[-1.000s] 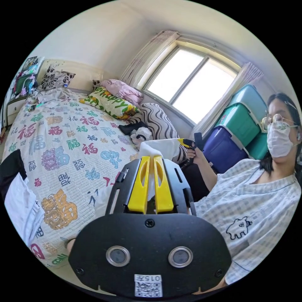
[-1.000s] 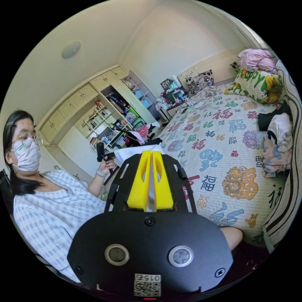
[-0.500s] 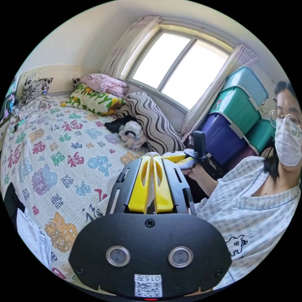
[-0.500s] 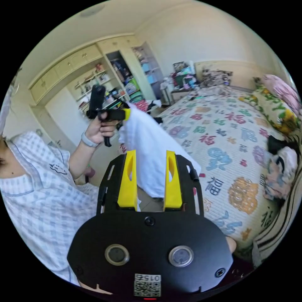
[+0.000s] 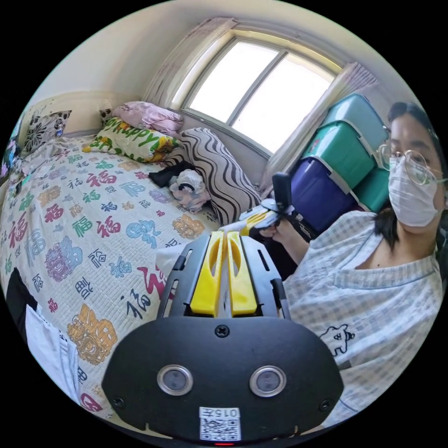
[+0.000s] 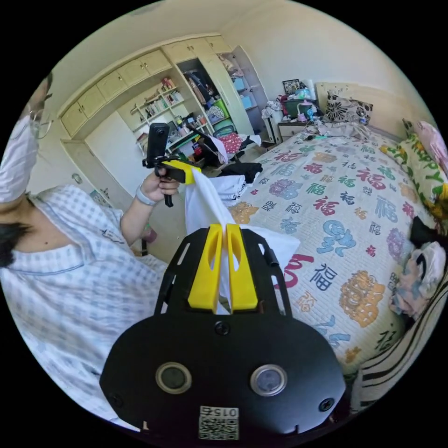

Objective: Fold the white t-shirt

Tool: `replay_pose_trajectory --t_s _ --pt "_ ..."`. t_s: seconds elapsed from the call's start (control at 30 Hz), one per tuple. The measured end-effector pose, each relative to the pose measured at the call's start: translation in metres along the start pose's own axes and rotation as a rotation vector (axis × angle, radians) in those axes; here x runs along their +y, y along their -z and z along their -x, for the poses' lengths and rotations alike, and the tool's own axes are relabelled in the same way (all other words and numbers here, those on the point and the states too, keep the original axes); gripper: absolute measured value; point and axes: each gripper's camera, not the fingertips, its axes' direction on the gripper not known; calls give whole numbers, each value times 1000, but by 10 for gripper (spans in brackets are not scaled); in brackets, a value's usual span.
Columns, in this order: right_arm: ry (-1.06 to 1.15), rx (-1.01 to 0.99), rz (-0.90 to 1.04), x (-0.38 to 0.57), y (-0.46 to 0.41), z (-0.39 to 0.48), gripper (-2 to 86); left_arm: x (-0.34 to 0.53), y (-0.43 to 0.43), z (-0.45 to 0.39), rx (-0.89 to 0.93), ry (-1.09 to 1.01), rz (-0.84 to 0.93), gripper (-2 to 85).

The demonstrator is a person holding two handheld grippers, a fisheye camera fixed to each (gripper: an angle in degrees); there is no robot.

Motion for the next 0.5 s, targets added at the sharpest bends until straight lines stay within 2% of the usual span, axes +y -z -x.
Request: replay_pose_trajectory --t_s 0.17,0.27,0.3,0.4,0.47,0.5 --pt "204 196 135 -35 36 24 8 -30 -2 2 12 -132 51 -7" --pt "243 335 206 -73 31 -12 15 -63 -13 39 -61 -160 77 -7" --pt "232 372 228 -83 26 -26 18 -79 -22 67 -135 -132 82 -6" --pt "70 503 273 -121 -7 -127 42 -99 -43 160 -366 90 19 -6" --pt "-183 334 341 -120 -23 -208 56 -90 -49 207 -308 246 -10 -5" --pt "-202 297 319 -115 -23 -215 58 -76 -51 222 -241 281 -54 -3"
